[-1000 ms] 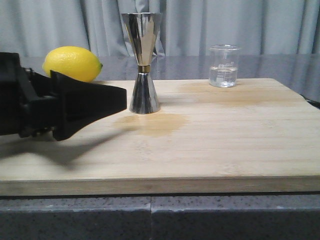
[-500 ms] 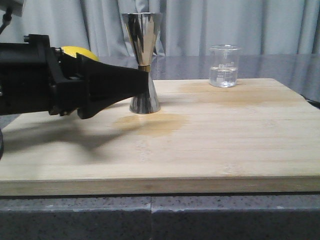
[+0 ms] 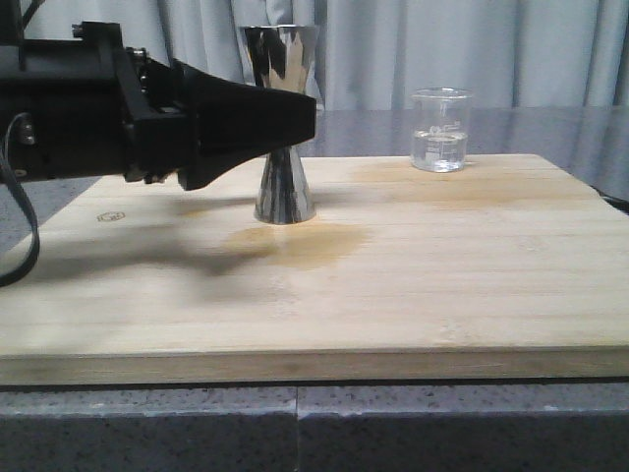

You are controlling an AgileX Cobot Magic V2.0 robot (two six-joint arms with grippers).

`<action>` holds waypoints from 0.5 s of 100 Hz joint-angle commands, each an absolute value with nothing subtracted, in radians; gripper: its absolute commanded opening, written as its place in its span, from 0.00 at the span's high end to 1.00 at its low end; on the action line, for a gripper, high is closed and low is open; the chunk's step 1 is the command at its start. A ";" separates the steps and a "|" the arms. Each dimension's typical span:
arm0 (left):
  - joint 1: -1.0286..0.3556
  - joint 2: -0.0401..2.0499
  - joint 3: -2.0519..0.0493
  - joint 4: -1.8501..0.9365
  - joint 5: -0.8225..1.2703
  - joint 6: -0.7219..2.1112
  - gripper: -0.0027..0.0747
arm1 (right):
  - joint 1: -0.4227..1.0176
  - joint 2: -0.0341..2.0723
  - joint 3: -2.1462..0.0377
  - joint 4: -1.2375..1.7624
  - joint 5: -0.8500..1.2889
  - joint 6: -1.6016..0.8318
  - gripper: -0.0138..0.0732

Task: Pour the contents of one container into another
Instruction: 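Move the left gripper toward the steel jigger and close around its waist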

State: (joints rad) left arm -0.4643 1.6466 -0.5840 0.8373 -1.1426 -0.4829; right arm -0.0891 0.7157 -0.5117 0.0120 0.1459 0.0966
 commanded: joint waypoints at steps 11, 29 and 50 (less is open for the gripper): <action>-0.472 1.621 -0.620 0.811 -1.191 -0.495 0.33 | -0.092 0.719 -0.550 0.000 0.075 0.088 0.27; -0.472 1.652 -0.635 0.811 -1.193 -0.495 0.33 | -0.092 0.719 -0.550 0.000 0.075 0.088 0.27; -0.472 1.692 -0.680 0.822 -1.206 -0.526 0.33 | -0.092 0.719 -0.550 0.000 0.075 0.088 0.27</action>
